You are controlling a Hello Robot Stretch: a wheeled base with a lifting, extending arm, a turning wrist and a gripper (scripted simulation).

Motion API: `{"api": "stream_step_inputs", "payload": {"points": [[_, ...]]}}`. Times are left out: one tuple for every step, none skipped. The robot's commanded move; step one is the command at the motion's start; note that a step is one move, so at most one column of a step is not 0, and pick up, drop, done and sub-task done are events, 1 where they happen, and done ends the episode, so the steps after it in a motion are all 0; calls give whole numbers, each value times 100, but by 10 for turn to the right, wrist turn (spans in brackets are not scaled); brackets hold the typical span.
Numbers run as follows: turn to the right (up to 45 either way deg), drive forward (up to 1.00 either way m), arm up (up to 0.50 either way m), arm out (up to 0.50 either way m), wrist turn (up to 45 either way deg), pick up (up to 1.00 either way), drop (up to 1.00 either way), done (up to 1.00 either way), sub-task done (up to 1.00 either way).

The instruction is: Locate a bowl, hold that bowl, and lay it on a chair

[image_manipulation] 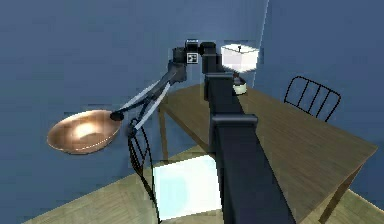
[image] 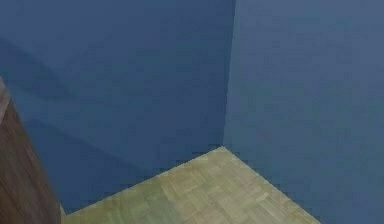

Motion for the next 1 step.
{"api": "stream_step_inputs", "payload": {"points": [[0,0,0,0,450,0,0,0,0]]}}
